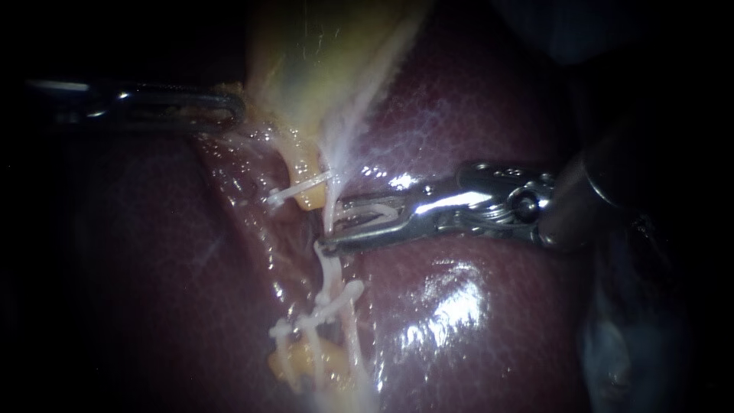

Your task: Clipping third clip right tube

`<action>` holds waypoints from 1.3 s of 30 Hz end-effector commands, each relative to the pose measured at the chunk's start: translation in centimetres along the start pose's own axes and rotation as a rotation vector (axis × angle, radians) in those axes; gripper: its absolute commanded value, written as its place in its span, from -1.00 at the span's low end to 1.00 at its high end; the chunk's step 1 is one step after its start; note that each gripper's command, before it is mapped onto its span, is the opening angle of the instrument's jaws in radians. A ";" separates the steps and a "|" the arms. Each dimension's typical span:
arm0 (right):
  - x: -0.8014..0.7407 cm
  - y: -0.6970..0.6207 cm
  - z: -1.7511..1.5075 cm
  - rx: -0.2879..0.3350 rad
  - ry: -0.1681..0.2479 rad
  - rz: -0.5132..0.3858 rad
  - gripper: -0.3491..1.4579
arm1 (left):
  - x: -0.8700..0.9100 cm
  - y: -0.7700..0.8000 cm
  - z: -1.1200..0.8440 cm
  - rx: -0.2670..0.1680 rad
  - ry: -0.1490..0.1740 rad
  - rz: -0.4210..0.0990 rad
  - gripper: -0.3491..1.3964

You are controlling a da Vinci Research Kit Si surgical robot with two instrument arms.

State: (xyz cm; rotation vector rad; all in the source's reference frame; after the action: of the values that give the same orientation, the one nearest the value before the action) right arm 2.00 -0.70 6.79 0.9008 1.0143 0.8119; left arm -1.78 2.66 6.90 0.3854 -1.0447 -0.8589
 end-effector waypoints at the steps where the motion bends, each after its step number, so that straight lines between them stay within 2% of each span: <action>1: -0.01 0.01 0.02 0.005 0.007 0.004 -0.08 | 0.00 0.00 0.00 0.000 0.000 0.000 -1.00; 6: -0.06 0.05 0.09 0.050 0.027 0.034 -0.08 | 0.00 0.00 0.00 -0.001 0.000 0.000 -1.00; 13: -0.05 0.03 0.14 0.209 0.097 0.104 -0.07 | 0.00 0.00 0.00 -0.001 0.000 0.000 -1.00; 16: -0.03 -0.03 0.15 0.270 0.112 0.113 -0.07 | 0.00 0.00 0.00 -0.001 0.000 0.000 -1.00; 21: 0.15 -0.24 0.06 0.333 0.141 0.120 -0.08 | 0.00 0.00 0.00 -0.001 0.000 0.000 -1.00; 26: 0.37 -0.50 -0.09 0.364 0.167 0.139 -0.09 | 0.00 0.00 0.00 -0.001 0.000 0.000 -1.00; 30: 0.46 -0.61 -0.18 0.366 0.170 0.147 -0.11 | 0.00 0.00 0.00 -0.001 0.000 0.000 -1.00; 35: 0.46 -0.58 -0.21 0.362 0.171 0.148 -0.20 | 0.00 0.00 0.00 -0.001 0.000 0.000 -1.00; 39: 0.44 -0.55 -0.25 0.359 0.169 0.147 -0.40 | 0.00 0.00 0.00 -0.001 0.000 -0.001 -1.00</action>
State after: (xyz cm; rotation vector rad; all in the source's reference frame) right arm 1.96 -0.48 6.08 1.2391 1.2779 0.8553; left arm -1.78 2.66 6.90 0.3850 -1.0439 -0.8595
